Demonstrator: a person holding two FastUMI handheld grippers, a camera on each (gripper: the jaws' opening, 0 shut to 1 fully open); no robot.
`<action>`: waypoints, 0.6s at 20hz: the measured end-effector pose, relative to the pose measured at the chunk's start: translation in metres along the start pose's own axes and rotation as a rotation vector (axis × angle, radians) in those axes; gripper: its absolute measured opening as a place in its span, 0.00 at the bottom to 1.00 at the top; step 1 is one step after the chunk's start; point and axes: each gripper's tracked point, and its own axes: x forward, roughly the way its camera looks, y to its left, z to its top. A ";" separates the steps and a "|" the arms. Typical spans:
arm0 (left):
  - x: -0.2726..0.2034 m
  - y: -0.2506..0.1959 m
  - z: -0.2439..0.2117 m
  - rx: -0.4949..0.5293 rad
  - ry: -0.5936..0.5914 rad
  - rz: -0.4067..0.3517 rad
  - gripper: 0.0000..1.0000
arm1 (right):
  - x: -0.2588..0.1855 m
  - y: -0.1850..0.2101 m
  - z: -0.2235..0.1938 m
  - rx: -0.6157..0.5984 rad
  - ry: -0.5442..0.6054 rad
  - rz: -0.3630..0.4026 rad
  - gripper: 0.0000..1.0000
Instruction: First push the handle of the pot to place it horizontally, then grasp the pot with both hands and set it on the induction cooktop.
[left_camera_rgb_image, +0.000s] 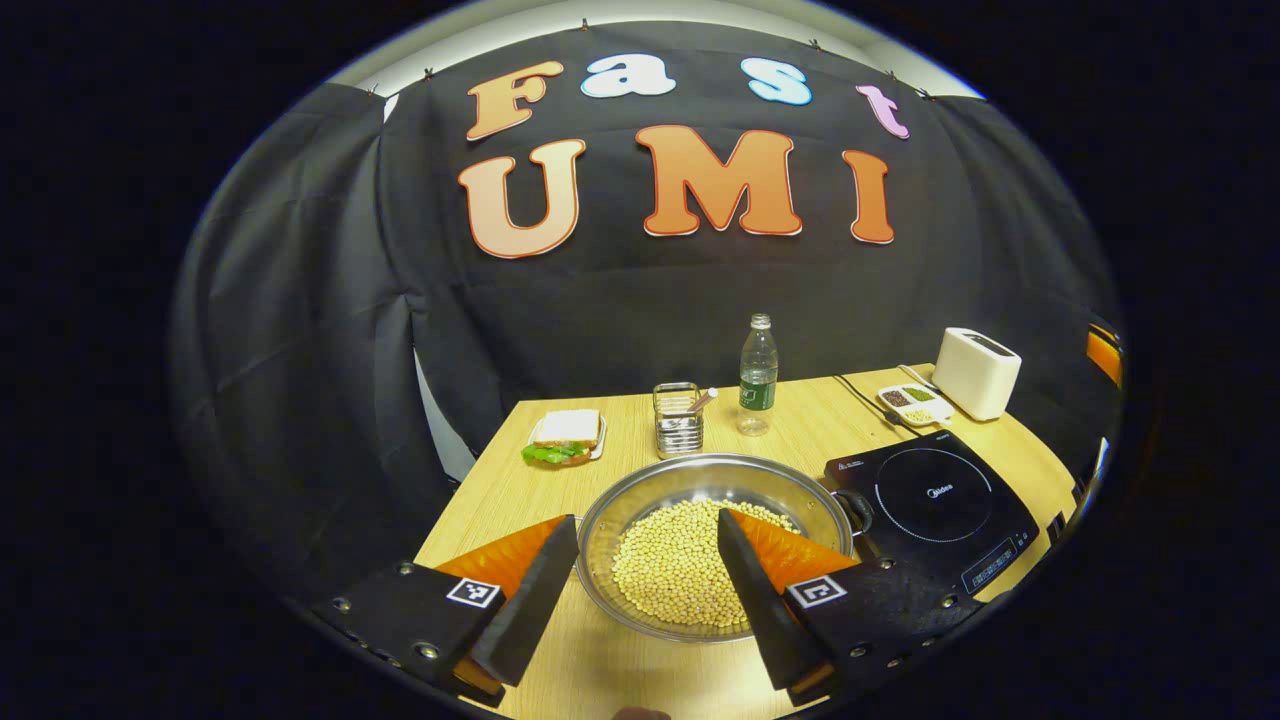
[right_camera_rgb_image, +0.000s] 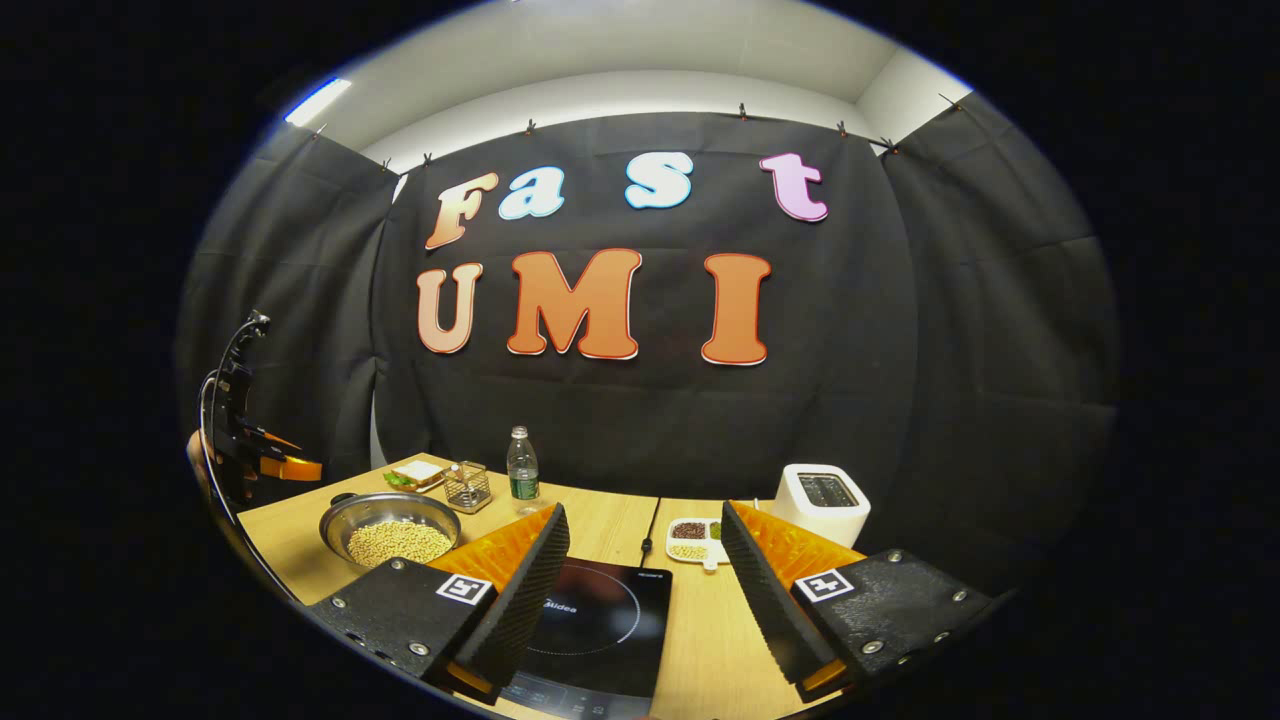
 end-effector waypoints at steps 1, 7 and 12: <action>0.001 0.000 0.001 -0.011 -0.006 -0.007 0.89 | 0.003 0.010 -0.004 0.017 0.010 0.020 0.95; 0.010 -0.001 -0.008 -0.022 -0.006 -0.036 0.88 | 0.036 0.073 -0.047 0.080 0.121 0.122 0.95; 0.027 -0.002 -0.020 -0.042 0.038 -0.063 0.88 | 0.062 0.119 -0.084 0.139 0.252 0.179 0.95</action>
